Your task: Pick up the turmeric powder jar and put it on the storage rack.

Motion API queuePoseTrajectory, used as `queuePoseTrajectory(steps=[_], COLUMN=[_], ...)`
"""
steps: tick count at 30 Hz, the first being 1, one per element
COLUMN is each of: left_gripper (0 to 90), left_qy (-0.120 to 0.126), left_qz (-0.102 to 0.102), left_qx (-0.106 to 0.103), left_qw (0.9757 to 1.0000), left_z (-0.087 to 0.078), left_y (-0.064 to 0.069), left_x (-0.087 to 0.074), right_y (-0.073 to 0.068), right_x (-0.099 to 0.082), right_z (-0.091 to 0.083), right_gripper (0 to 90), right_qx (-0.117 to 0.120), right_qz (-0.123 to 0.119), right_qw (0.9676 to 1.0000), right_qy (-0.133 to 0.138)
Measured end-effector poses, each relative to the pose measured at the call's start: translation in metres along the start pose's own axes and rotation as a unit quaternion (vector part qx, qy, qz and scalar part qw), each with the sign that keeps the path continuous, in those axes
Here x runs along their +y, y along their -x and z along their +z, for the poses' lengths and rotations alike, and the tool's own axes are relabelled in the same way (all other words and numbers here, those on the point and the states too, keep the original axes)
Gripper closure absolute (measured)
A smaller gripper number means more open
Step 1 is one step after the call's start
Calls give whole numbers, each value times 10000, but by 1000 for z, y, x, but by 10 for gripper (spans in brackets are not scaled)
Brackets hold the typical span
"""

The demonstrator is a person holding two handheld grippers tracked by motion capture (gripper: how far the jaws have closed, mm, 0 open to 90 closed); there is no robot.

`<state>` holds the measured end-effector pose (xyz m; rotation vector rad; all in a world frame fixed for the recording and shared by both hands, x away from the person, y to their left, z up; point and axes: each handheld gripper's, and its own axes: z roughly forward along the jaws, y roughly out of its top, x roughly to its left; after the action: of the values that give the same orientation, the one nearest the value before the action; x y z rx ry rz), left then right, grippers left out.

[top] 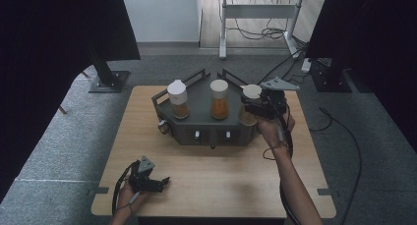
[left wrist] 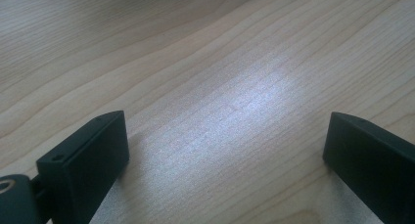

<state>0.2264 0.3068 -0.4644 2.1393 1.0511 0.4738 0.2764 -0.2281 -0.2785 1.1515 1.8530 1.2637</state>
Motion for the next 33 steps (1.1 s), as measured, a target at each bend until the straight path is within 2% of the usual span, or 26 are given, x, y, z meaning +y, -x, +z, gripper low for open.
queuePoseTrajectory(steps=[8,16,25,33], left_gripper=[29,29,28,29], left_qy=[2,4,4,0], left_qz=[2,6,8,15], left_qx=[-4,-7,-11,-15], left_qw=[10000,10000,10000,10000], left_z=[0,0,0,0], left_y=[0,0,0,-1], left_x=[0,0,0,0], right_y=[-1,1,4,3], right_x=[8,7,0,-1], right_z=[21,41,51,52], right_gripper=[331,331,330,329], right_qx=[-118,-217,-243,-255], right_qz=[-109,-136,-65,-52], right_qw=[9999,9995,9994,9994], right_qy=[-29,-160,-249,-234])
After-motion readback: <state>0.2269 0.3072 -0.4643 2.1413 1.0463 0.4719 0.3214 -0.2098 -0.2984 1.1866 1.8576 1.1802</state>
